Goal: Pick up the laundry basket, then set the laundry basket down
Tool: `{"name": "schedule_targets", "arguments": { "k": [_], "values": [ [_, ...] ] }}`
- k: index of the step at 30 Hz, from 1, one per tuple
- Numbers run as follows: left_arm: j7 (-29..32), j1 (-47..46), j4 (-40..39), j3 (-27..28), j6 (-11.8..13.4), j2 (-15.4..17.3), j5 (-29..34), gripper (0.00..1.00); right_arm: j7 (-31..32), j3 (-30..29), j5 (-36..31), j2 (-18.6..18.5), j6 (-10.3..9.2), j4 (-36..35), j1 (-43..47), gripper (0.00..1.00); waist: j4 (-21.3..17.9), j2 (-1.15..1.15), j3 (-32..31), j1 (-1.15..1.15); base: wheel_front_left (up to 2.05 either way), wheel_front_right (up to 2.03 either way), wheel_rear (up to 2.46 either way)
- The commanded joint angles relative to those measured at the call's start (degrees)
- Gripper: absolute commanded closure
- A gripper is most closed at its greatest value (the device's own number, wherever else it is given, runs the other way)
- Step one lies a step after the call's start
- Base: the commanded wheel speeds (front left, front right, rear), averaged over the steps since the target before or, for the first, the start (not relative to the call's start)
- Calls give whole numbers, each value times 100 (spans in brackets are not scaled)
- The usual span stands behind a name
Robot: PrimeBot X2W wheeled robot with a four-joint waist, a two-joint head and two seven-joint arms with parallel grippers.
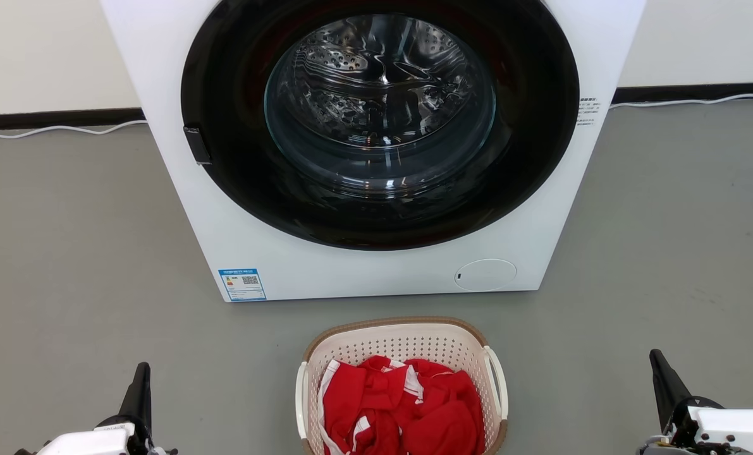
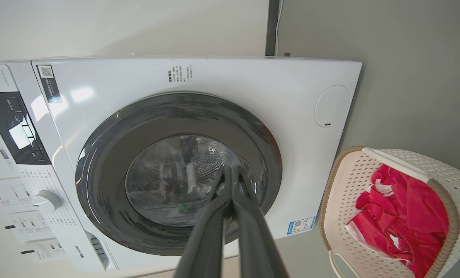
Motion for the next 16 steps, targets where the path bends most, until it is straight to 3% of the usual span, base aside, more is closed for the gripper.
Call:
{"name": "schedule_targets", "arguments": {
  "k": [1, 16],
  "values": [
    [43, -275, -118, 182, -65, 80, 47, 100, 67, 91, -37, -55, 18, -139, -258, 100, 0, 0, 0, 0, 0, 0, 0],
    [54, -276, -118, 195, -65, 70, 59, 100, 73, 83, -44, -50, 18, -139, -259, 100, 0, 0, 0, 0, 0, 0, 0]
  ]
}}
